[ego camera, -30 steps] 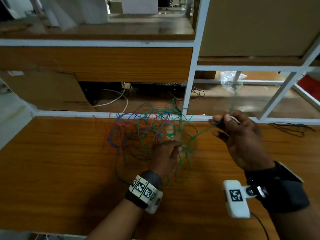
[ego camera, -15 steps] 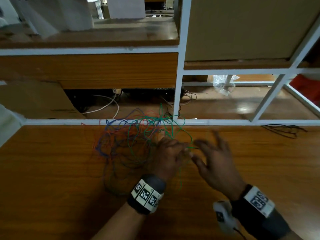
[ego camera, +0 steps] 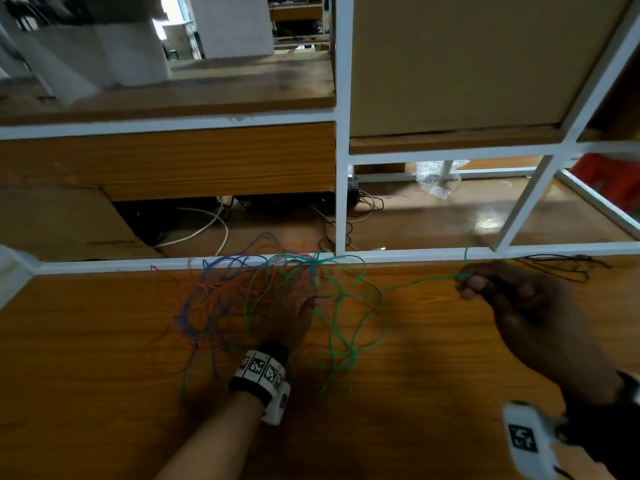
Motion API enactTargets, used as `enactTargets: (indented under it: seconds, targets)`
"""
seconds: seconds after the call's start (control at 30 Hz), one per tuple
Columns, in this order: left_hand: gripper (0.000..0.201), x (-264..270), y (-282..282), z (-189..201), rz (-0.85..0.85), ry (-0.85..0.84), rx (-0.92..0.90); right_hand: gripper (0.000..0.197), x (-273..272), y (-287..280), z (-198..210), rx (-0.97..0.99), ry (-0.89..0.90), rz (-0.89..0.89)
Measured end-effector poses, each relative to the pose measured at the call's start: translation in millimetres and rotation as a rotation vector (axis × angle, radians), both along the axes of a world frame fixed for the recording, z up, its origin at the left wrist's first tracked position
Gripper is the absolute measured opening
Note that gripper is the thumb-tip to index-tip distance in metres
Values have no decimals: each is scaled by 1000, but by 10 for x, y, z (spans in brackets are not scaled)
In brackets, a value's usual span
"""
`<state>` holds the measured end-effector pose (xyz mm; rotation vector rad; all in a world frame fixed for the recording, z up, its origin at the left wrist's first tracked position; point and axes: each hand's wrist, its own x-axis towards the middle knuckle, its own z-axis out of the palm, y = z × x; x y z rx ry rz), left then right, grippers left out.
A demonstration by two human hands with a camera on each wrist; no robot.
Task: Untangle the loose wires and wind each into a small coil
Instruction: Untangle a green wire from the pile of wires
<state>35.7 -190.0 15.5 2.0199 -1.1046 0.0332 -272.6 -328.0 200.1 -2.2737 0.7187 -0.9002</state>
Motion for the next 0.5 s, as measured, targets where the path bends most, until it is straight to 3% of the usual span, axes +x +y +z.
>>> enactTargets:
  seconds: [0.07,0.1,0.17,0.23,0.37,0.43,0.5]
  targets:
    - [31,-1,-42,108,1,45,-20,10,14,-255,-222,-30,124,-139]
    - [28,-33,-66,185,-15,18,-32,16,31,-347,-323,-38,265,-193]
    - [24,-167,-101,297,-58,-47,-20,62,101,-426,-482,-141,518,-217]
    - [22,-301,-167,294,-109,-129,-2,76,264,-331,-526,-262,518,-114]
    - [37,-453,-280,216,-137,-42,44,32,774,14,-649,-279,618,143]
    - [36,-464,-277,244,-153,-83,43,31,956,105,-803,-174,648,204]
    - [29,-427,-243,280,-159,-112,53,32,1028,111,-933,-93,530,241]
